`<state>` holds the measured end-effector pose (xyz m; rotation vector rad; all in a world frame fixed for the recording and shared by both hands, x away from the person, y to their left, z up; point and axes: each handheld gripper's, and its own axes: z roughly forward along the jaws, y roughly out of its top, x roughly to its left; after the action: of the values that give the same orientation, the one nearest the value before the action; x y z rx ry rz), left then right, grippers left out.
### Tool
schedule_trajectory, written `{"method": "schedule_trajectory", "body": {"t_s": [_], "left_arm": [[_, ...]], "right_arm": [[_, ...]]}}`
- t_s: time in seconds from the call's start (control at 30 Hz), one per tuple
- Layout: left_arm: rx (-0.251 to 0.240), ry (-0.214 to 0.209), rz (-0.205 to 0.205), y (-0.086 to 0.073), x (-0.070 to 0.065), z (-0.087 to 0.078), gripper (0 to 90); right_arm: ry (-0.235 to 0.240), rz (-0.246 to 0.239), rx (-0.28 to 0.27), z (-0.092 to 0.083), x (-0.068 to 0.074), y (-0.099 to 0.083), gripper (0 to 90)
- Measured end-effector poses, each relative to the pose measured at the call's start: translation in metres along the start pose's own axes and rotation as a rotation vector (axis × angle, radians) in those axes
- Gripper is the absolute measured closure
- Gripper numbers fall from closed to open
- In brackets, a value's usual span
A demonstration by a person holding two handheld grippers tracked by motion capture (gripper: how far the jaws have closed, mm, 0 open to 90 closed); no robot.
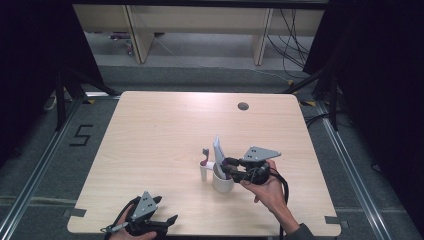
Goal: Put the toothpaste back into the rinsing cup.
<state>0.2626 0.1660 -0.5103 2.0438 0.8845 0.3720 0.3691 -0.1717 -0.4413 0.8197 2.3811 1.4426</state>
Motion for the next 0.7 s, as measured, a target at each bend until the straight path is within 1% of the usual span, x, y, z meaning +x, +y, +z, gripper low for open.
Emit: {"method": "schedule_trajectory", "body": {"t_s": [0.03,0.07,0.1,0.13,0.2,0.27,0.3,0.33,0.37,0.43,0.47,0.5,0.57,0.6,0.63,0.67,0.7], "left_arm": [[0.006,0.002,0.000,0.000,0.000,0.000,19.1],[0.004,0.002,-0.002,0.000,0.000,0.000,19.1],[0.006,0.002,0.000,0.000,0.000,0.000,19.1],[0.003,0.003,0.004,0.000,0.000,0.000,19.1],[0.004,0.002,-0.002,0.000,0.000,0.000,19.1],[0.003,0.003,0.003,0.000,0.000,0.000,19.1],[0.000,0.000,0.001,0.000,0.000,0.000,19.1],[0.001,0.003,0.002,0.000,0.000,0.000,19.1],[0.004,0.002,-0.002,0.000,0.000,0.000,19.1],[0.000,0.002,-0.001,0.000,0.000,0.000,19.1],[-0.001,0.001,-0.001,0.000,0.000,0.000,19.1],[-0.001,0.002,-0.002,0.000,0.000,0.000,19.1],[0.005,0.002,-0.001,0.000,0.000,0.000,19.1],[0.001,0.001,0.001,0.000,0.000,0.000,19.1],[0.000,0.000,0.000,0.000,0.000,0.000,19.1],[0.008,0.004,0.005,0.000,0.000,0.000,19.1],[0.006,0.002,0.001,0.000,0.000,0.000,19.1]], "right_arm": [[-0.010,-0.019,-0.013,-0.001,-0.001,0.000,63.8],[-0.014,-0.010,-0.024,-0.001,-0.001,0.000,63.8],[-0.004,0.006,-0.012,-0.002,0.000,0.000,63.8],[-0.006,0.014,-0.003,-0.004,0.000,0.000,63.8],[-0.007,0.011,-0.010,-0.005,-0.001,0.001,63.6],[-0.014,0.007,-0.018,-0.006,-0.001,0.001,63.5],[-0.002,0.009,-0.016,-0.006,-0.002,0.001,63.3],[-0.016,0.006,-0.013,-0.008,-0.002,0.001,63.2],[-0.014,0.017,-0.016,-0.009,-0.002,0.001,63.2],[-0.028,0.006,-0.025,-0.010,-0.003,0.001,63.3],[-0.023,-0.004,-0.026,-0.010,-0.003,0.002,63.3],[-0.029,0.010,-0.024,-0.011,-0.002,0.001,63.3],[-0.023,0.001,-0.026,-0.012,-0.004,0.002,63.1],[-0.026,-0.003,-0.037,-0.012,-0.004,0.002,63.1],[-0.018,0.018,-0.032,-0.013,-0.003,0.002,63.0],[-0.011,0.006,-0.033,-0.013,-0.004,0.002,62.9],[-0.020,0.002,-0.026,-0.014,-0.004,0.002,62.7]]}}
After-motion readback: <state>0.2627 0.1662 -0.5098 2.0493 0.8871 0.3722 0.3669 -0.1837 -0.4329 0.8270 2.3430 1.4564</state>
